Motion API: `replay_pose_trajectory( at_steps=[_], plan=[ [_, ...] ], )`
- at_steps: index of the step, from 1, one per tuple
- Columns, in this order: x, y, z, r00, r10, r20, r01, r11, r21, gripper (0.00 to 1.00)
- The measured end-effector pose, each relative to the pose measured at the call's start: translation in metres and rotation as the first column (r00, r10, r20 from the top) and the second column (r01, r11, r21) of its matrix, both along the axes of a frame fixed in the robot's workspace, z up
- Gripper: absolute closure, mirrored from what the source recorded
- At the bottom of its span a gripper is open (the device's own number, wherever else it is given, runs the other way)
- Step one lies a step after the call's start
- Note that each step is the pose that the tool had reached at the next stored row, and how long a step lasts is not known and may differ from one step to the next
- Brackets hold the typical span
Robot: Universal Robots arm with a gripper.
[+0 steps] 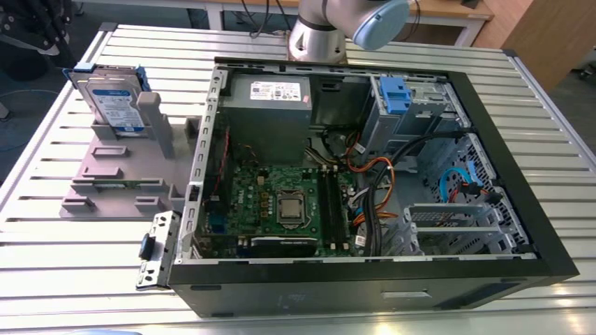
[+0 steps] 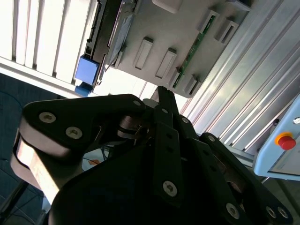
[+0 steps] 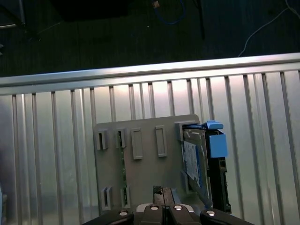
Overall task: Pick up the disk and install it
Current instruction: 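Pick up the disk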
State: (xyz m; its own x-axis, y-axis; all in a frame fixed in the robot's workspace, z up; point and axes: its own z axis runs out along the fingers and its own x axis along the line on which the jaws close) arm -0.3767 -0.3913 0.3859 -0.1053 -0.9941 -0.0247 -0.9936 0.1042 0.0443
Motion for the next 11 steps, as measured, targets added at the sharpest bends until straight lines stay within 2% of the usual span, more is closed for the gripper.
replay_pose_trajectory(
  at_steps=[11],
  plan=[
    [0.0, 0.0, 0.0, 1.0, 0.007, 0.0, -0.007, 1.0, 0.0, 0.89]
  ],
)
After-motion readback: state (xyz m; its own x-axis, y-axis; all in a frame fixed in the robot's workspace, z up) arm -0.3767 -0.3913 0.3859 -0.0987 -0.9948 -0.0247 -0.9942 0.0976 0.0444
